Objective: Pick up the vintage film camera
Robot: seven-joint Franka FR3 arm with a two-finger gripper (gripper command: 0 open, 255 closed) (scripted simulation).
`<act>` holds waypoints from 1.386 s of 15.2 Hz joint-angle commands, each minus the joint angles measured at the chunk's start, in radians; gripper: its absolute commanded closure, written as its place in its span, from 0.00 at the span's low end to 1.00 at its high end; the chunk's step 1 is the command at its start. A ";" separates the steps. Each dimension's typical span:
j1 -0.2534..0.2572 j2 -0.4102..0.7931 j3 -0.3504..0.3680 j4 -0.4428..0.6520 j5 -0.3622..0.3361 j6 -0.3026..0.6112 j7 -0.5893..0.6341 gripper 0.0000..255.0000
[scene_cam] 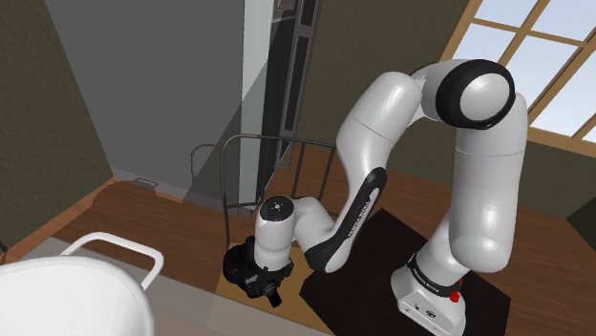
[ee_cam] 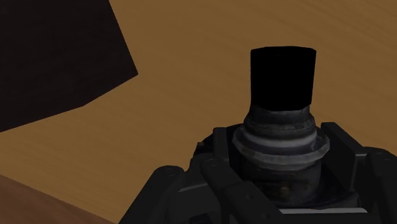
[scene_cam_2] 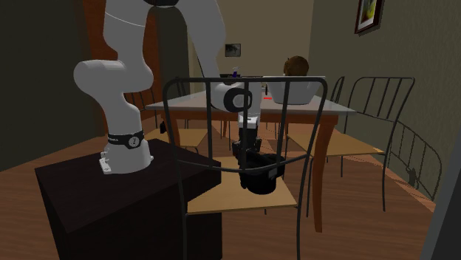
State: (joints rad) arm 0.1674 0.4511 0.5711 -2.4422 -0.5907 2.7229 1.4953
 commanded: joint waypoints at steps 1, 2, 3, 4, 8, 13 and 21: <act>-0.001 0.000 -0.002 0.001 0.000 -0.001 0.000 1.00; -0.001 0.000 -0.001 0.001 0.000 -0.001 0.000 1.00; -0.001 0.000 -0.001 0.001 0.000 -0.001 0.000 1.00; -0.002 0.000 -0.002 -0.001 -0.001 0.001 0.000 1.00; -0.055 -0.059 0.066 -0.020 0.070 -0.035 -0.051 1.00; -0.123 -0.135 0.154 -0.038 0.170 -0.081 -0.121 1.00; -0.202 -0.236 0.259 -0.051 0.315 -0.141 -0.223 1.00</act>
